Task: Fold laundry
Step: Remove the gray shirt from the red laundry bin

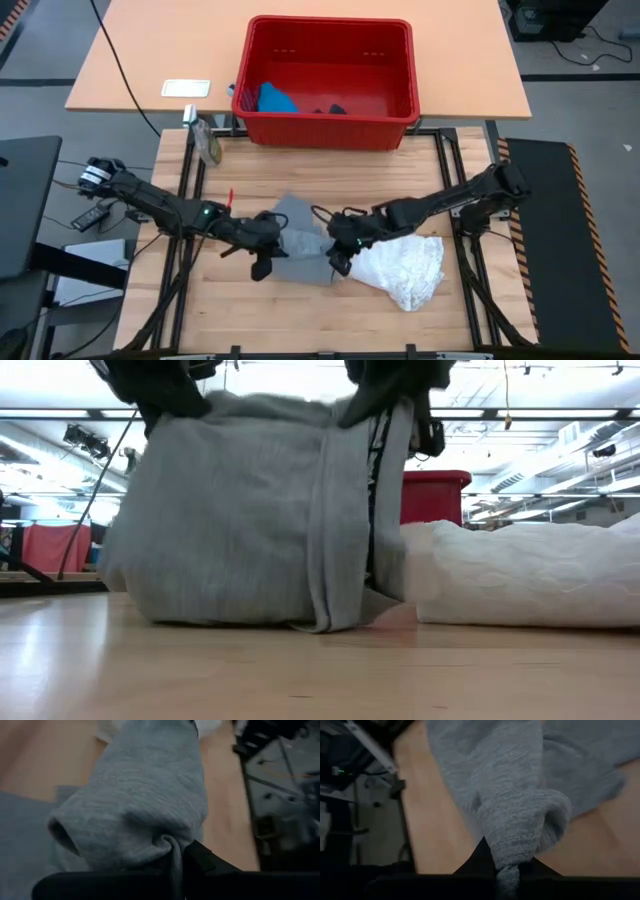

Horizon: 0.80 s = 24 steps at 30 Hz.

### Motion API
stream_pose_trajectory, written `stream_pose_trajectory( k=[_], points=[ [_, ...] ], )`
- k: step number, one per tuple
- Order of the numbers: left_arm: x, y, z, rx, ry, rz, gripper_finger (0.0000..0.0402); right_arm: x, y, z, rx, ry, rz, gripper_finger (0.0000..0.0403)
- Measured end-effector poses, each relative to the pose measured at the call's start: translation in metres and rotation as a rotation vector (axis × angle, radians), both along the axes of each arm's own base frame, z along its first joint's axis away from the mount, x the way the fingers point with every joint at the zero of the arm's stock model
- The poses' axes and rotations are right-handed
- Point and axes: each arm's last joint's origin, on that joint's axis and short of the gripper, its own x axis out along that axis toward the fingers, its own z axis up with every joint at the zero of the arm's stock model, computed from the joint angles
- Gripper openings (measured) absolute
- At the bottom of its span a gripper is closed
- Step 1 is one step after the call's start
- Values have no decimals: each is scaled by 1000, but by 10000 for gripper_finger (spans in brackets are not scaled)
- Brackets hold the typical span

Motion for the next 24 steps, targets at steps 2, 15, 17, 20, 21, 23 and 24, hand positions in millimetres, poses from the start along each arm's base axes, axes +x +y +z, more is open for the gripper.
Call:
stream_pose_trajectory(
  k=[2,15,17,20,21,23,24],
  points=[
    [1,7,-2,36,13,52,31,4,-14,-1,-22,-16,-11,12],
    [-21,88,-58,128,312,486,73,36,-128,-66,-70,103,-198,143],
    [-22,97,-60,120,318,524,100,36,-138,-68,-62,94,-240,191],
    [-21,108,-56,103,312,579,144,36,-149,-63,-31,64,-308,256],
    [-20,110,-53,91,302,599,159,36,-151,-62,-17,55,-328,275],
    [-17,112,-45,61,284,609,184,36,-154,-58,22,37,-357,304],
    [-16,112,-41,53,282,601,196,36,-154,-57,42,33,-366,316]
  ],
)
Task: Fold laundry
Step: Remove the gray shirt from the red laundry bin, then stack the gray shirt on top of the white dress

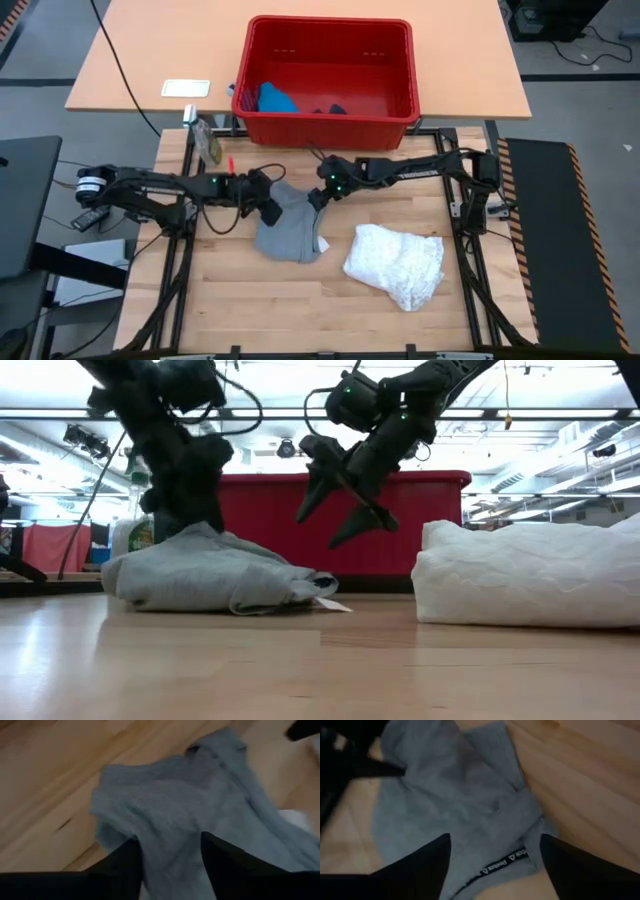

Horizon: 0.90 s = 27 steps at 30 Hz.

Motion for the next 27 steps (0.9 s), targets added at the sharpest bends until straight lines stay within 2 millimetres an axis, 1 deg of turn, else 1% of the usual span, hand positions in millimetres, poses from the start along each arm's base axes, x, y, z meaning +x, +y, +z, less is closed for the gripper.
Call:
stream_pose_trajectory(
  k=[2,5,9,12,14,16,20,23,25,27],
  points=[
    [1,0,10,-2,-10,-16,215,0,1,1,35,-10,-1,330],
    [-1,1,20,-5,-1,-9,241,2,10,-2,51,-1,19,337],
    [-13,6,15,-87,108,91,275,3,17,-4,68,12,19,337],
    [-22,5,3,-144,164,167,305,3,20,-4,98,18,-5,335],
    [-23,4,-5,-185,155,187,326,3,24,-5,120,21,-15,335],
    [-20,2,-11,-207,95,175,345,4,30,-4,135,20,-4,335],
    [-12,2,-22,-255,-80,142,377,5,40,-4,163,22,-8,335],
    [-13,4,-33,-250,-141,134,384,6,45,-5,153,26,-31,335],
    [-14,6,-43,-248,-155,145,384,9,45,-12,134,29,-50,335],
    [-15,8,-53,-247,-159,153,384,13,46,-27,133,62,-60,335]
  ],
)
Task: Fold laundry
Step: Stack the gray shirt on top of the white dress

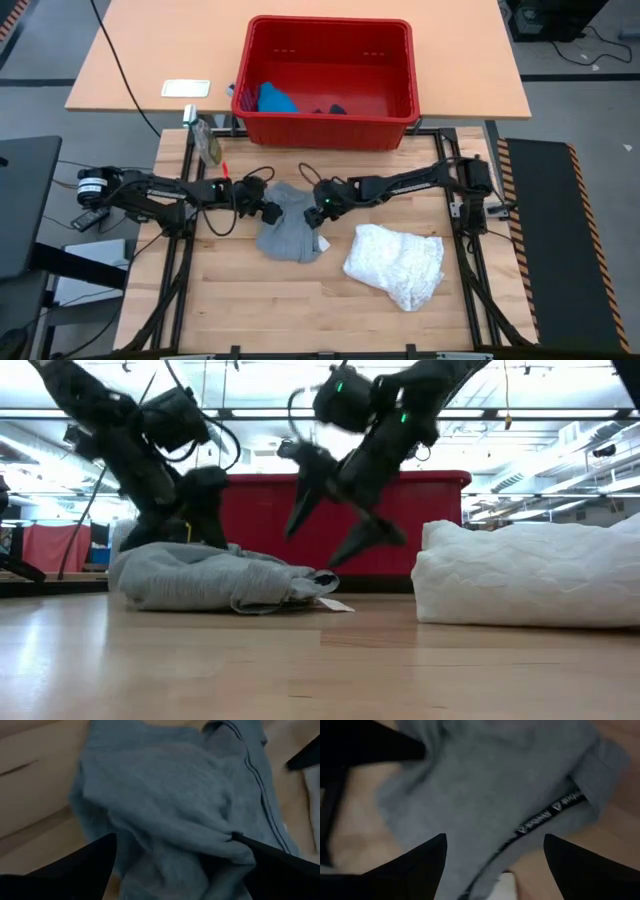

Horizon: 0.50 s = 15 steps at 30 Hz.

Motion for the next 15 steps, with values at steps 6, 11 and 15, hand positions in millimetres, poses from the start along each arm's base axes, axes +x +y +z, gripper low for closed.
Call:
stream_pose_trajectory(
  k=[6,11,15],
  points=[
    [10,-1,-20,-50,-106,-66,354,16,-1,-42,52,2,-57,335],
    [23,-8,-37,-90,-99,-140,264,28,0,-53,100,-95,-32,333],
    [34,-15,-53,-124,-129,-226,162,31,2,-57,111,-113,-9,312]
  ],
)
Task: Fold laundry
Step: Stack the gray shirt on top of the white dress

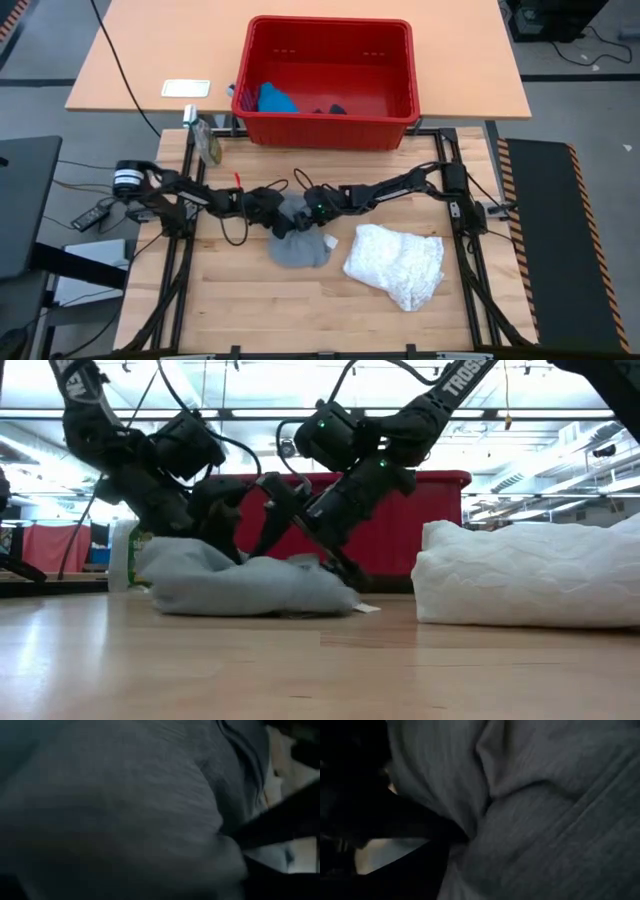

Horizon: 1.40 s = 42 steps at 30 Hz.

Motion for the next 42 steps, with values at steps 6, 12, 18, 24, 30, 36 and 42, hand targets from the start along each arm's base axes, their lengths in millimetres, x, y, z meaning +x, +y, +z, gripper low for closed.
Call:
stream_pose_trajectory(
  k=[6,12,18,24,30,36,42],
  points=[
    [6,-1,0,-6,-50,5,33,-1,-1,-7,-27,7,99,184],
    [12,-1,23,-10,-155,-100,33,-4,-1,-3,18,-29,292,46],
    [34,-14,57,-8,-300,-203,33,-24,4,47,54,-5,376,48],
    [70,-25,116,-20,-491,-204,33,-76,10,131,48,23,397,49],
    [103,-31,210,81,-647,-177,33,-144,22,220,52,-117,321,51],
    [136,-41,257,201,-641,-199,33,-207,42,266,44,-213,231,51],
    [194,-49,253,207,-652,-252,33,-251,54,269,72,-91,218,52]
  ],
)
